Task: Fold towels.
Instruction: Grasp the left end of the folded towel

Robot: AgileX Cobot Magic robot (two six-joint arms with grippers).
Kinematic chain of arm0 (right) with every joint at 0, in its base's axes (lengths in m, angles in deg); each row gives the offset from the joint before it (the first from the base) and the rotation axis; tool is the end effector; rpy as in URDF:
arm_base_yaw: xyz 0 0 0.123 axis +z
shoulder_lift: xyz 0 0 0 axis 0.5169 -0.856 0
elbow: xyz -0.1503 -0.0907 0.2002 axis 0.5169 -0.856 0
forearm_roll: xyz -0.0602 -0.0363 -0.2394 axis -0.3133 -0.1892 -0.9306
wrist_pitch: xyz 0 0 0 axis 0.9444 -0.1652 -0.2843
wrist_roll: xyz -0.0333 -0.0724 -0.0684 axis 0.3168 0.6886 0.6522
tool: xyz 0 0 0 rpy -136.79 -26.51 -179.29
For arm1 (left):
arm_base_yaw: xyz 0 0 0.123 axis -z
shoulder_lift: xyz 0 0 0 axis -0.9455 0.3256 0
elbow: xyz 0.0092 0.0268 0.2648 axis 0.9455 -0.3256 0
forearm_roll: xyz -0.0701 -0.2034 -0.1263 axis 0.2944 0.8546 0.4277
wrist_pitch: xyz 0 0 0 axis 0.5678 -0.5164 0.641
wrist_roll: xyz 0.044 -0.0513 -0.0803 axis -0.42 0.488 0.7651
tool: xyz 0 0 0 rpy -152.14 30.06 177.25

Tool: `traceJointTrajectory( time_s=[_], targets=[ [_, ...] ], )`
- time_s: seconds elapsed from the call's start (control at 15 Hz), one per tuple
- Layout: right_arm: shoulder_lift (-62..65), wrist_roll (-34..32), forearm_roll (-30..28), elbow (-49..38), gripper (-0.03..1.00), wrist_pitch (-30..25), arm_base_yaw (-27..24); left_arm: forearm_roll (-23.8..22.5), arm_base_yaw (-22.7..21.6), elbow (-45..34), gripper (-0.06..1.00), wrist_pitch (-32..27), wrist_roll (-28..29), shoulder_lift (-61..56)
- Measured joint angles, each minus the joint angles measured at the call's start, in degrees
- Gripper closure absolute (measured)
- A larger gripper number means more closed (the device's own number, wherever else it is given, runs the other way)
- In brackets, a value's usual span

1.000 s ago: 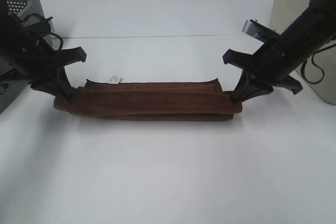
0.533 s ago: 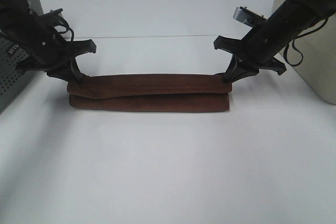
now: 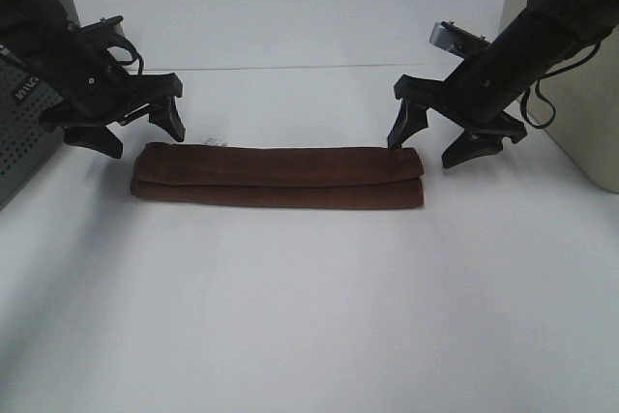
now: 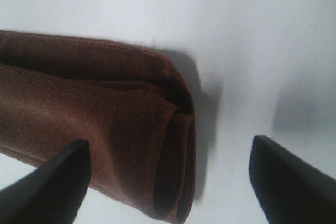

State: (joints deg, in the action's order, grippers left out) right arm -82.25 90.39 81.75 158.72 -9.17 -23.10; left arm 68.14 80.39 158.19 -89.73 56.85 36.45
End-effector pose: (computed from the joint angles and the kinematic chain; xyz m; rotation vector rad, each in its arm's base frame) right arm 0.4104 0.0946 0.1053 -0.0435 2.8516 0.5651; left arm 0.4275 -0.0963 0.1077 -0.1672 2.8013 -0.4608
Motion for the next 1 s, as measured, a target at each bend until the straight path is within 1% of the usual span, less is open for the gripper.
traceJointTrajectory(
  time_s=[0.13,0.4,0.53,0.67,0.87,1.0],
  targets=[
    [1.32,0.00,-0.29,0.11,0.16,-0.11,0.00,-0.29,0.00,0.00,0.12,-0.63,0.00,0.17],
    [1.60,0.00,-0.40,0.11,0.15,-0.11,0.00,0.80,0.00,0.00,0.13,-1.03,0.00,2.64],
    [1.60,0.00,-0.40,0.11,0.15,0.00,0.00,2.18,0.00,0.00,0.18,-0.97,-0.40,3.32],
    [1.60,0.00,-0.40,0.11,0.15,0.06,0.00,3.21,0.63,0.00,0.27,0.92,-1.03,3.38],
    [1.60,0.00,-0.40,0.11,0.15,0.06,0.00,3.21,0.63,0.00,0.30,1.32,-1.38,3.55],
    [1.60,0.00,-0.40,0.11,0.15,0.06,0.00,3.21,0.63,0.00,0.28,1.09,-1.60,3.61]
  ],
)
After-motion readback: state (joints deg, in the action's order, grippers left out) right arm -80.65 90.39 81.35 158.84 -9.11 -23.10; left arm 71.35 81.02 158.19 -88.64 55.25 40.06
